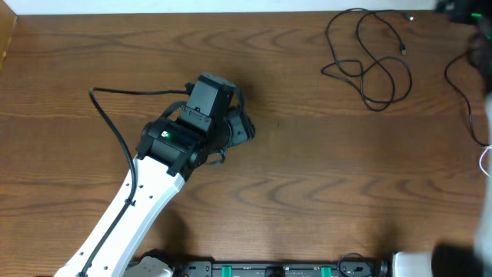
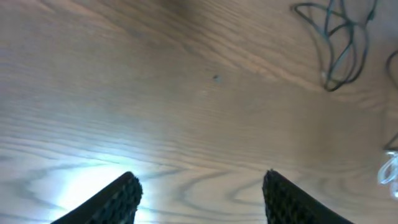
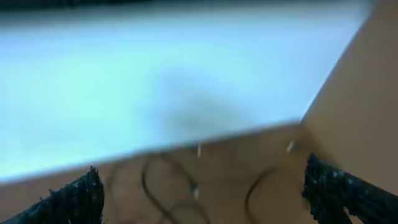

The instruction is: Untangle cables

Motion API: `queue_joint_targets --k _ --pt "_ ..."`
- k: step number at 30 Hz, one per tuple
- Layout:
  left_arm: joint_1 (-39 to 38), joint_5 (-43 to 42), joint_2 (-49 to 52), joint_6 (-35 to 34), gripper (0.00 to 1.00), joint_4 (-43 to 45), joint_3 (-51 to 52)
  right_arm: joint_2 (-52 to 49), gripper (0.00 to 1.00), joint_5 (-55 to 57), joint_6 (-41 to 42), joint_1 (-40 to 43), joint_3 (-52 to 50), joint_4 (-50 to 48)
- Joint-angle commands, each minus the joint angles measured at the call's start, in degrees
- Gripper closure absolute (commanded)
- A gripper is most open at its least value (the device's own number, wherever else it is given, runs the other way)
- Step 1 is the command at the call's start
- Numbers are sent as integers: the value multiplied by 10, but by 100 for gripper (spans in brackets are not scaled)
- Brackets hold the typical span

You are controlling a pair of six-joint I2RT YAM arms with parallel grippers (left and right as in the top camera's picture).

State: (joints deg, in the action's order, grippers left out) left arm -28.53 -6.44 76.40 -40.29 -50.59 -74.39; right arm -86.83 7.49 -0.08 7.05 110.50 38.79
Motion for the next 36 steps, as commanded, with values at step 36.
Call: queue_joint_targets --k 36 --pt "3 564 -179 75 12 18 3 830 1 -220 17 2 -325 -16"
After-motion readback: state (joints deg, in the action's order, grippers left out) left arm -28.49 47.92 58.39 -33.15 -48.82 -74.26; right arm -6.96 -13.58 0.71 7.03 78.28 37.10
